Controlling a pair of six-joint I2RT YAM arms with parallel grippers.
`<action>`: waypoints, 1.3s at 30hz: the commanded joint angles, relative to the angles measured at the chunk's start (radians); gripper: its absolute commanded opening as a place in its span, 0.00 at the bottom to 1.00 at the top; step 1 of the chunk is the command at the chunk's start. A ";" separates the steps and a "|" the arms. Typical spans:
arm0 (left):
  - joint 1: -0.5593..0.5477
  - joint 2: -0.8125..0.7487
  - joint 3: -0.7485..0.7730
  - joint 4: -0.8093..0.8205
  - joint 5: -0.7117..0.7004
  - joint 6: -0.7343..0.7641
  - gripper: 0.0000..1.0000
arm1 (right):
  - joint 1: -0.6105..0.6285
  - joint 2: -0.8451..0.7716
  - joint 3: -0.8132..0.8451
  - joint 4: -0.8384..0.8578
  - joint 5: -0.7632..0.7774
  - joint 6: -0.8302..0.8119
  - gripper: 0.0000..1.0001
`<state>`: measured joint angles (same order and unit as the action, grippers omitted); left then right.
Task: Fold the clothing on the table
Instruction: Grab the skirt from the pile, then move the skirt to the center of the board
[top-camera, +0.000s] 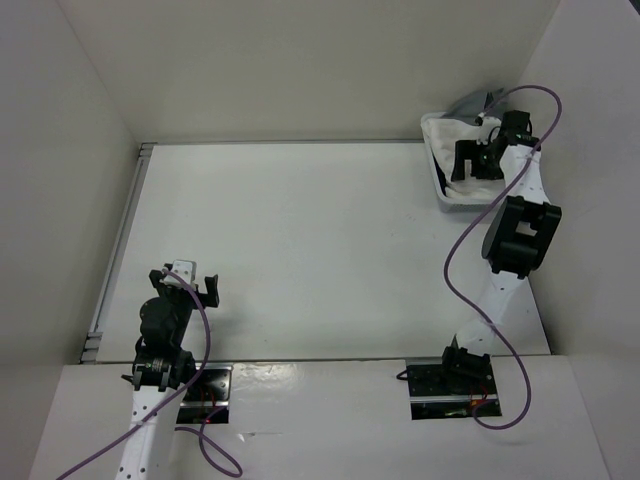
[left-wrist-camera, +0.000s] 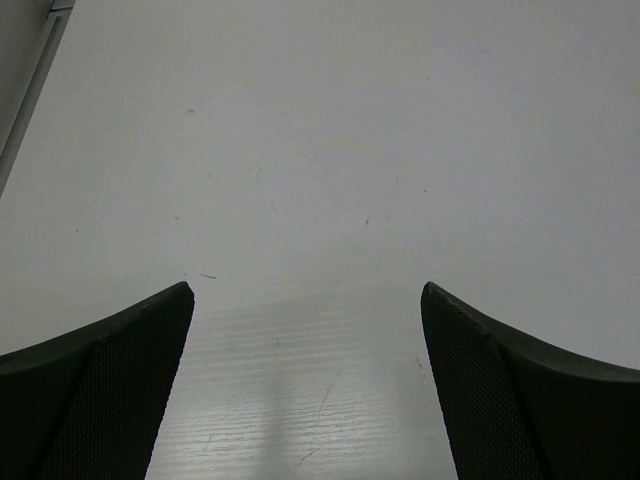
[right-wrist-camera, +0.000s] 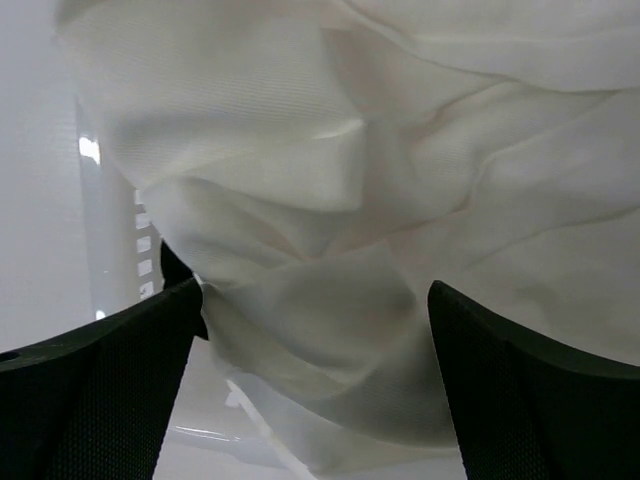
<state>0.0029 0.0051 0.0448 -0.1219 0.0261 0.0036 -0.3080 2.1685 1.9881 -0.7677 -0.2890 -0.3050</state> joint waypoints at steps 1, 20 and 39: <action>-0.004 -0.128 -0.036 0.027 -0.009 0.009 1.00 | 0.041 0.016 0.025 -0.042 -0.044 -0.029 0.97; -0.004 -0.128 -0.036 0.027 -0.009 0.009 1.00 | 0.171 -0.327 0.619 -0.308 -0.203 -0.012 0.00; -0.004 -0.128 -0.036 0.027 -0.009 0.009 1.00 | 0.498 -0.843 -0.488 0.038 0.088 -0.046 0.99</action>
<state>0.0029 0.0051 0.0444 -0.1276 0.0265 0.0036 0.1902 1.3540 1.5578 -0.7879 -0.3542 -0.3782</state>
